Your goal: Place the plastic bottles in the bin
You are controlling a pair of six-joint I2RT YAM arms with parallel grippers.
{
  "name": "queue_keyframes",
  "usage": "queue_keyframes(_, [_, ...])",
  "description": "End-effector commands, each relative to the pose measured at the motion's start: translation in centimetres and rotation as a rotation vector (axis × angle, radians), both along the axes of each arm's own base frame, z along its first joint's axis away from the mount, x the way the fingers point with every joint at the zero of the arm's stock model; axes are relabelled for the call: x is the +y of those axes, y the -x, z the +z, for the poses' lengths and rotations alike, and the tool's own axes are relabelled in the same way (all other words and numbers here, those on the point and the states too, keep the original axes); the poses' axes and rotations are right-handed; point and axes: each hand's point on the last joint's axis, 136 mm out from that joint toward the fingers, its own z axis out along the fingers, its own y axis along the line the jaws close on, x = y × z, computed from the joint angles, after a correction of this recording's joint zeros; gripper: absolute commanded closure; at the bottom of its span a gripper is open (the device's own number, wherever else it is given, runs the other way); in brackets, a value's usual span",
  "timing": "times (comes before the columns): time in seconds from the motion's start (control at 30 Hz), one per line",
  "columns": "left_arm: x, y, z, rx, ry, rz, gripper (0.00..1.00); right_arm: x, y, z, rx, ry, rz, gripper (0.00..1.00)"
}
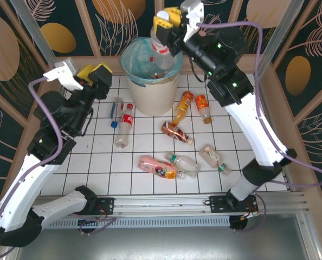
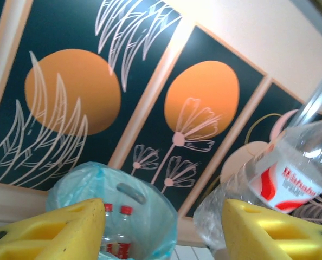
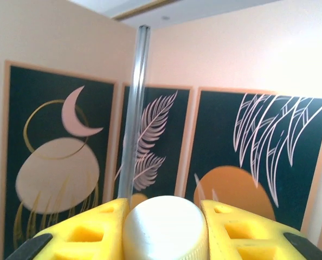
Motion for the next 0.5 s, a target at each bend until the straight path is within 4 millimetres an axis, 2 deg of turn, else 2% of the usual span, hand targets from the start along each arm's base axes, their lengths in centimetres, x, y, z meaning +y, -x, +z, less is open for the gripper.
queue_keyframes(0.0, [0.9, -1.2, 0.1, 0.004, 0.006, 0.087, 0.41, 0.4, -3.2, 1.4, -0.048, -0.086, 0.007, 0.88])
queue_keyframes(0.13, [-0.3, -2.7, -1.3, 0.029, -0.015, 0.081, 0.41, 1.7, -8.8, -1.6, 0.025, -0.063, 0.003, 0.87])
queue_keyframes(0.2, [-1.1, -3.5, -2.0, 0.047, -0.030, 0.065, 0.41, 2.4, -11.6, -4.4, 0.090, -0.041, 0.011, 0.85])
queue_keyframes(0.27, [-1.8, -4.0, -2.6, 0.059, -0.042, 0.047, 0.41, 4.2, -13.1, -7.5, 0.161, -0.011, 0.067, 0.83])
queue_keyframes(0.3, [-2.1, -4.2, -2.9, 0.064, -0.046, 0.041, 0.41, 3.6, -14.8, -9.1, 0.196, 0.003, 0.061, 0.83])
queue_keyframes(0.47, [-3.1, -5.3, -4.7, 0.099, -0.080, 0.028, 0.41, 5.0, -18.4, -16.1, 0.327, 0.101, 0.022, 0.82])
